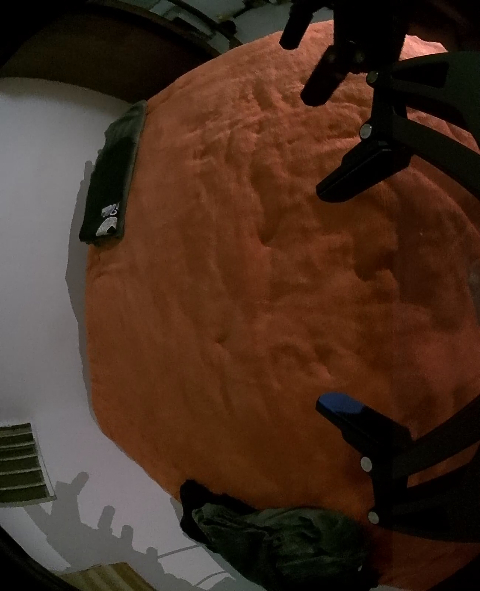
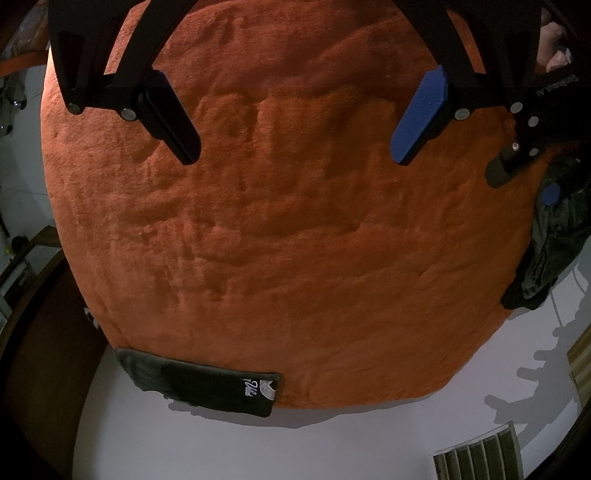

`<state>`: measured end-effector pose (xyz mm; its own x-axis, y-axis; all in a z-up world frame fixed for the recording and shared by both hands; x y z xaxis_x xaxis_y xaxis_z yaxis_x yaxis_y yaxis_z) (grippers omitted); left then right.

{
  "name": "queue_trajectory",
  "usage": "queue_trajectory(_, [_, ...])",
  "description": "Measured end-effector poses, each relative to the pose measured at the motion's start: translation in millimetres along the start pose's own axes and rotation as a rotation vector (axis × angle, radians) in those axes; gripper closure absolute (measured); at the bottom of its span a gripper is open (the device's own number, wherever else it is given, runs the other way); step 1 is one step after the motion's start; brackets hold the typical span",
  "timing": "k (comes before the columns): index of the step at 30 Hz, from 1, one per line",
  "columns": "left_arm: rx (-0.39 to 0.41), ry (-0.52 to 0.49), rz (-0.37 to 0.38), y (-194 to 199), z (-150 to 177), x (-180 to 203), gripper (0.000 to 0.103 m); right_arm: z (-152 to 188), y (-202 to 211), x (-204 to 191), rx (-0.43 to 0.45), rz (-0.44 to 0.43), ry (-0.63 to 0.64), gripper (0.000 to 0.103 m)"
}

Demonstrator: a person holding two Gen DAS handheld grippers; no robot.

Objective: Fold clothes

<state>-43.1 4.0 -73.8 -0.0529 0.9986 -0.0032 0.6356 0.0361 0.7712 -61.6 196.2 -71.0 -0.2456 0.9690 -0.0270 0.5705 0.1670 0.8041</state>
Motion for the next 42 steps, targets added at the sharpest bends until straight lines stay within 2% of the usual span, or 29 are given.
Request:
queue_trajectory(19, [-0.040, 0.028, -0.001, -3, 3, 1, 0.001, -1, -2, -3, -0.002, -0.005, 0.003, 0.000])
queue_trajectory(27, [-0.063, 0.001, -0.008, -6, 6, 4, 0.001, 4, -7, -4, -0.027, -0.020, -0.005, 0.000])
queue_trajectory(33, [-0.066, 0.035, 0.005, -7, 8, 1, 0.001, 5, -7, -3, -0.025, -0.020, -0.002, 0.000])
queue_trajectory(36, [-0.080, 0.060, 0.041, -7, 11, 3, 0.001, 6, -9, -4, -0.037, -0.029, -0.010, 0.000])
queue_trajectory(39, [-0.064, 0.097, 0.054, -4, 10, 1, 0.001, 5, -9, -4, -0.041, -0.032, -0.006, 0.000])
queue_trajectory(42, [-0.037, 0.092, 0.056, 1, 9, 0, 0.001, 5, -9, -4, -0.038, -0.032, -0.004, 0.000])
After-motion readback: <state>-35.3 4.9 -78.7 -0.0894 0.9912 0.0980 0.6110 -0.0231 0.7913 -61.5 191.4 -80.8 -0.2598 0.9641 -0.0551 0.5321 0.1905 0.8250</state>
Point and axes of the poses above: each gripper's, at about its wrist camera, not at the fingertips, and y roughly against the way its jaws point, x to its right, z to its underside, the point moved 8 cm from there along -y, roughly the way its jaws point, and after that the axes turned 5 degrees about x, right-handed, at the moved point
